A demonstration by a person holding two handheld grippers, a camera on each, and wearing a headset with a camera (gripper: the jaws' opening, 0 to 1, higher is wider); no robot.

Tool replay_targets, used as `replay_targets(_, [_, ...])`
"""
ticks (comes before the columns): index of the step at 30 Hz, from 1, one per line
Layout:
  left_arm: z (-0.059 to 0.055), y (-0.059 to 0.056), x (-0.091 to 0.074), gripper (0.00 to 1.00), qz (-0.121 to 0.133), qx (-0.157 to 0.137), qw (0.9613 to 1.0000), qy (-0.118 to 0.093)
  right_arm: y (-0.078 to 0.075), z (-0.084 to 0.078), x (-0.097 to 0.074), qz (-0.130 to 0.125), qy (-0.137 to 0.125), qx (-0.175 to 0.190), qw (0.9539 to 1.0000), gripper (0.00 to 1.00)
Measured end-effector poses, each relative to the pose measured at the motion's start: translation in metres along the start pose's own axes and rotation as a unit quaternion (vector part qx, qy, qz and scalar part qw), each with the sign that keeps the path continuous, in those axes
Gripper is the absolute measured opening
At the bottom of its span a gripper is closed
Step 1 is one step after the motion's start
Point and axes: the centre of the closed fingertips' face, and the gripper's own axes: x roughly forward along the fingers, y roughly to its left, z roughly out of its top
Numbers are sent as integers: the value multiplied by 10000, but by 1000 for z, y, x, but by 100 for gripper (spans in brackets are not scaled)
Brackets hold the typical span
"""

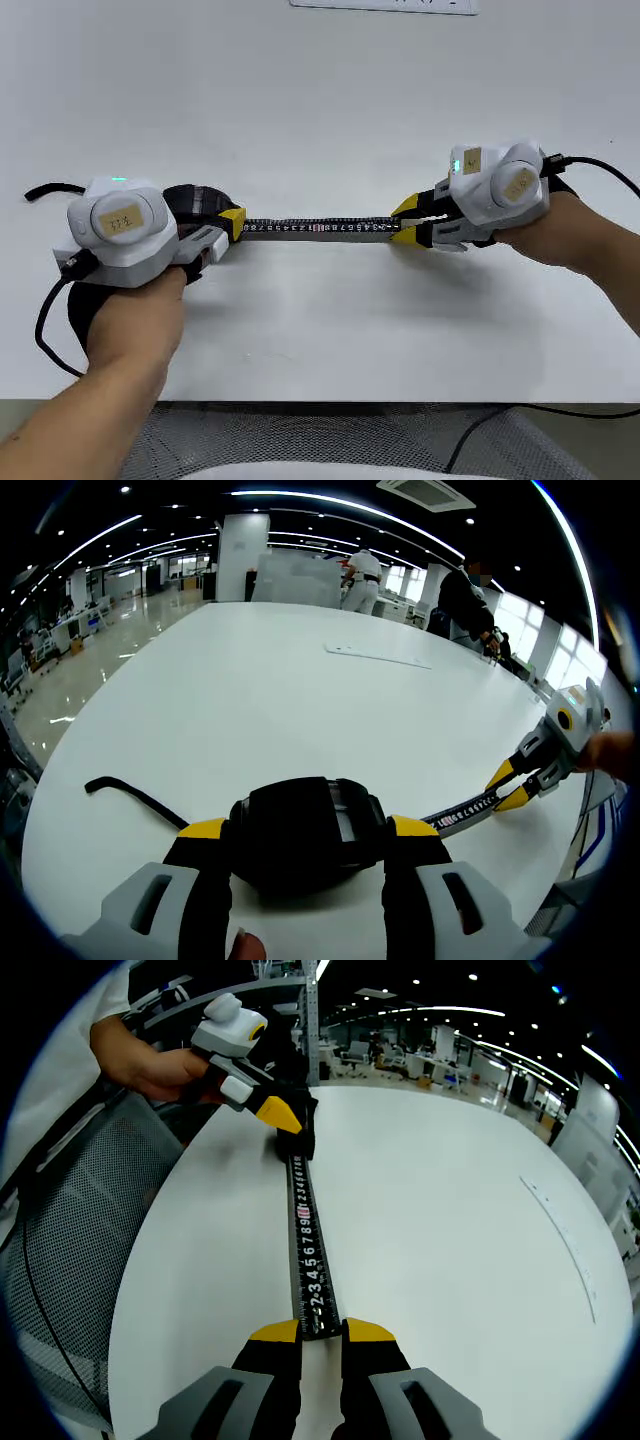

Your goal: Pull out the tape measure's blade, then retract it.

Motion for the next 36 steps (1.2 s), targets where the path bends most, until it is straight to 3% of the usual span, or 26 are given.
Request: replay_targets(36, [0, 1, 0, 56, -156, -163, 9997, -44, 6, 40, 37, 173, -340, 91, 9992, 10])
